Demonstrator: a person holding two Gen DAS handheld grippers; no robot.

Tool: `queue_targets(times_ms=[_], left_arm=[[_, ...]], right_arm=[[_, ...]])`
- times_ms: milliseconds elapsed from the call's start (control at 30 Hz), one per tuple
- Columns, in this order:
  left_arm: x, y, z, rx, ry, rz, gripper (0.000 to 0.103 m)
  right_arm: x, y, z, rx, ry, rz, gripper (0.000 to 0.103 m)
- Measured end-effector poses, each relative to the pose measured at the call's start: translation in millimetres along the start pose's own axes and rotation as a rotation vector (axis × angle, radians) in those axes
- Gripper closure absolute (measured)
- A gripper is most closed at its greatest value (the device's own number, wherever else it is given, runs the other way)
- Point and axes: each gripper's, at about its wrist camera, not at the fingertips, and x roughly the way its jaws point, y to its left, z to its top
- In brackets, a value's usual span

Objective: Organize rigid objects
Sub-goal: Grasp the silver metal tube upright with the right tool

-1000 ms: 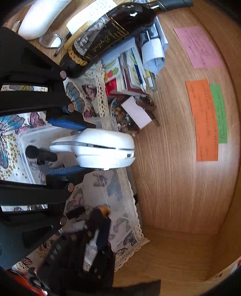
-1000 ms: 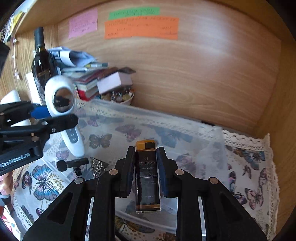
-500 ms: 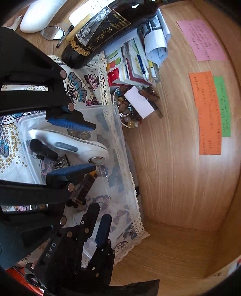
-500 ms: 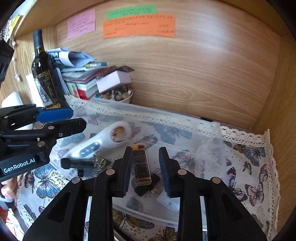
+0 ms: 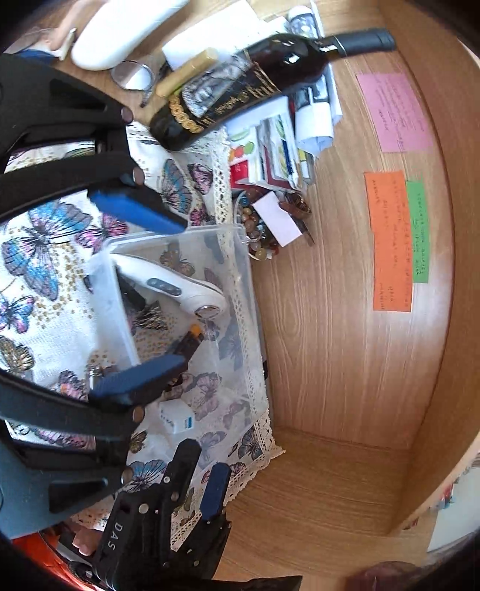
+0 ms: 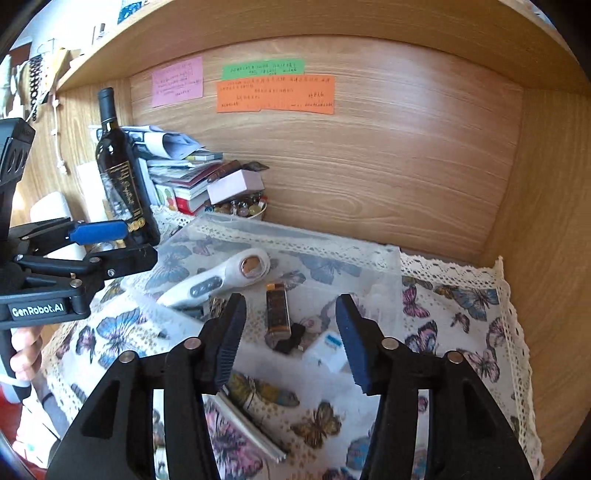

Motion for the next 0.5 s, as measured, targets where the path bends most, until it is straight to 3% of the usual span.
queue_targets(times_ms=[200,500], left_arm=[[-5.0,-3.0,-25.0,-0.027,0.036,-0.009,0.022],[2.6,-1.2,-64.4,-0.066,0.141,-0.037,0.021]], right_arm=[[4.0,6.4,-24.7,0.008,0.07,0.035,0.051],[46.6,23.7,-61.1,-0.041,0.255,0.087,0.051]])
